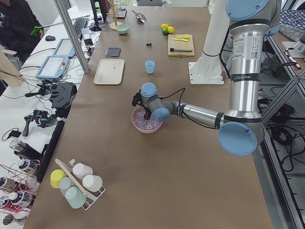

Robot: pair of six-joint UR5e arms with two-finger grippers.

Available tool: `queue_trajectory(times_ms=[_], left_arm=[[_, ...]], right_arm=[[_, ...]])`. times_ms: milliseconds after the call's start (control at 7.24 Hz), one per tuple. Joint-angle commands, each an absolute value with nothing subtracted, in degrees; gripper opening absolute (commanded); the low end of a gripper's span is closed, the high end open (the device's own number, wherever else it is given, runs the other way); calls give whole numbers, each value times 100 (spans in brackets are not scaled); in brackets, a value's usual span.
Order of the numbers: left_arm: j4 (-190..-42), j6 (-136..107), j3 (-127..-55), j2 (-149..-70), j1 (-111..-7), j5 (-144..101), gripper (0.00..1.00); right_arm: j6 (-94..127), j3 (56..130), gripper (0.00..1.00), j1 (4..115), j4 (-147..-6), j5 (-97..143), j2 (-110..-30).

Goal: Put ice and cherries in cup
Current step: 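Lower the left gripper into the ice and grasp another cube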

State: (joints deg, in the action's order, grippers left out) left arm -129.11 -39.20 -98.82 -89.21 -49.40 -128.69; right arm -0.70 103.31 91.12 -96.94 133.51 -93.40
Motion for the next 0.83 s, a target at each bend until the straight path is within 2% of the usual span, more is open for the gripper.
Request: queue_trajectory(times_ms=[0, 138, 690], left_arm=[[-12920, -3902, -9914, -8912, -4931, -12867, 16], [-12920, -3894, -9923, -8912, -4931, -12867, 0], [-12911, -3885, -10037, -8868, -4992, -12946, 0]], right_arm=[[-70, 10345, 100, 9114, -9694, 13351, -9334], [-70, 10353, 100, 9114, -9694, 13351, -9325], [-62, 10354, 100, 9114, -9694, 13359, -9299]])
